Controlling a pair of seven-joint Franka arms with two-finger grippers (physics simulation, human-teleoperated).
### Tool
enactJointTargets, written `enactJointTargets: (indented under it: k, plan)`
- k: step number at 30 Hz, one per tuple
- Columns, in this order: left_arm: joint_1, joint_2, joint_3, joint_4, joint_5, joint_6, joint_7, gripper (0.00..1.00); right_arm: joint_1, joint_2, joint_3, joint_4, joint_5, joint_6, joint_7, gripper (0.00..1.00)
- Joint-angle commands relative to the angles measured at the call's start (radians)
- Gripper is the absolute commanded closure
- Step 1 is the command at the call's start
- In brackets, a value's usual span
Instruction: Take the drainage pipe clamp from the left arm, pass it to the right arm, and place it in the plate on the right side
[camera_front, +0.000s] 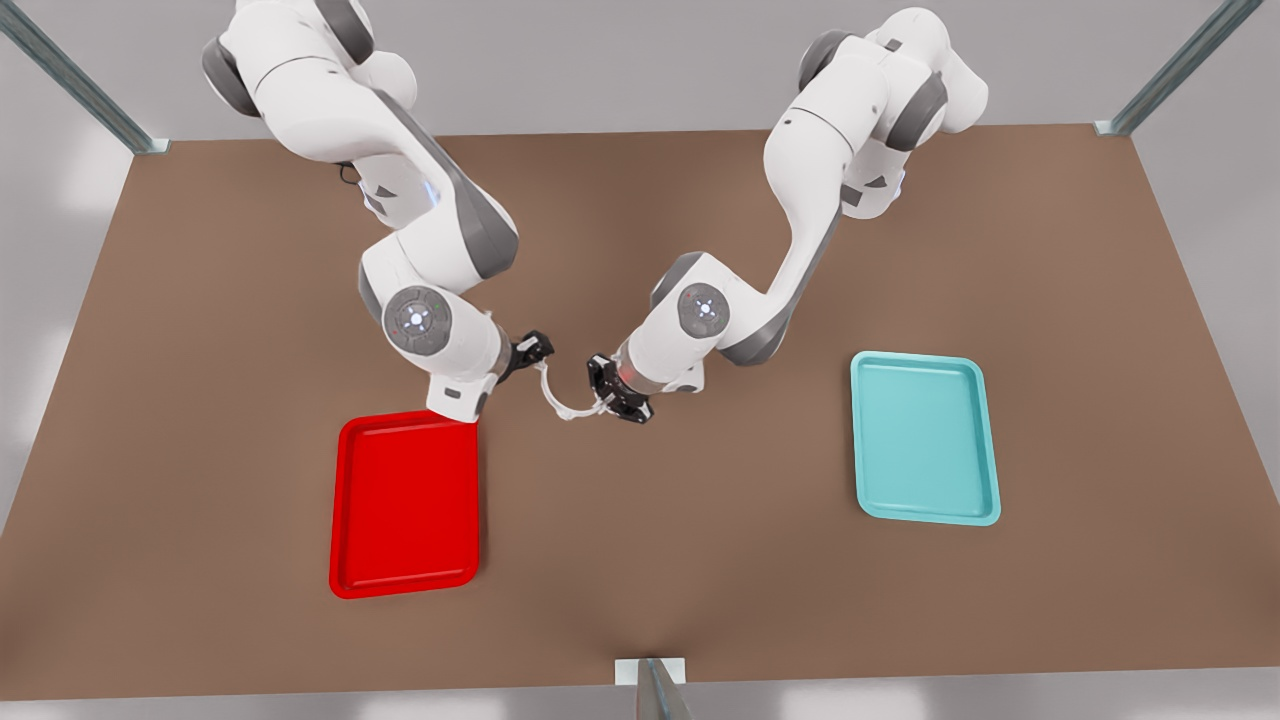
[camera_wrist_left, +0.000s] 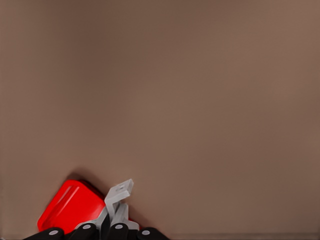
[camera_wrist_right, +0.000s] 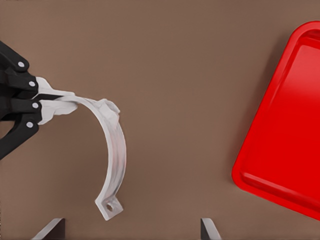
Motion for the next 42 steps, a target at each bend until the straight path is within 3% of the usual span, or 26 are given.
enactJointTargets:
  k: [1, 8, 16, 18, 21, 23, 27, 28, 29, 38, 41, 42]
  plan:
    - [0.000, -0.001, 0.000, 0.008, 0.004, 0.007, -0.686, 0.79, 0.000, 0.013, 0.002, -0.001, 0.001, 0.020, 0.308, 0.00]
    - [0.000, 0.001, 0.001, 0.014, 0.004, 0.007, -0.686, 0.79, 0.037, 0.068, 0.002, -0.002, -0.005, 0.026, 0.504, 0.00]
    - [0.000, 0.002, 0.001, 0.016, 0.004, 0.007, -0.686, 0.79, 0.046, 0.100, 0.000, -0.020, -0.010, 0.037, 0.507, 0.00]
    - [0.000, 0.002, 0.001, 0.016, 0.006, 0.007, -0.686, 0.79, 0.049, 0.100, 0.000, -0.020, -0.010, 0.037, 0.507, 0.20]
    - [0.000, 0.002, 0.001, 0.016, 0.006, 0.007, -0.686, 0.79, 0.048, 0.100, 0.000, -0.020, -0.010, 0.038, 0.505, 0.69]
    - [0.000, 0.002, 0.001, 0.017, 0.004, 0.007, -0.686, 0.79, 0.046, 0.102, 0.000, -0.019, -0.010, 0.038, 0.505, 0.79]
    - [0.000, 0.008, 0.001, 0.026, 0.004, 0.008, -0.686, 0.79, 0.049, 0.100, 0.000, -0.020, -0.003, 0.047, 0.507, 0.79]
    - [0.000, 0.010, 0.001, 0.031, 0.004, 0.008, -0.681, 0.08, 0.049, 0.100, 0.000, -0.020, -0.003, 0.047, 0.507, 0.79]
    - [0.000, 0.014, 0.001, 0.031, 0.004, 0.008, -0.681, 0.00, 0.048, 0.100, 0.000, -0.020, -0.003, 0.049, 0.507, 0.79]
    - [0.048, -0.042, 0.003, 0.039, 0.007, -0.097, -0.563, 0.00, 0.005, 0.100, 0.000, -0.022, -0.025, 0.041, 0.470, 0.79]
    - [0.164, -0.078, 0.001, 0.039, 0.006, -0.226, -0.151, 0.00, -0.055, 0.094, 0.000, -0.048, -0.026, 0.037, 0.397, 0.79]
    - [0.227, -0.088, 0.003, 0.039, 0.006, -0.298, 0.149, 0.00, -0.084, 0.091, 0.000, -0.051, -0.081, 0.023, 0.354, 0.79]
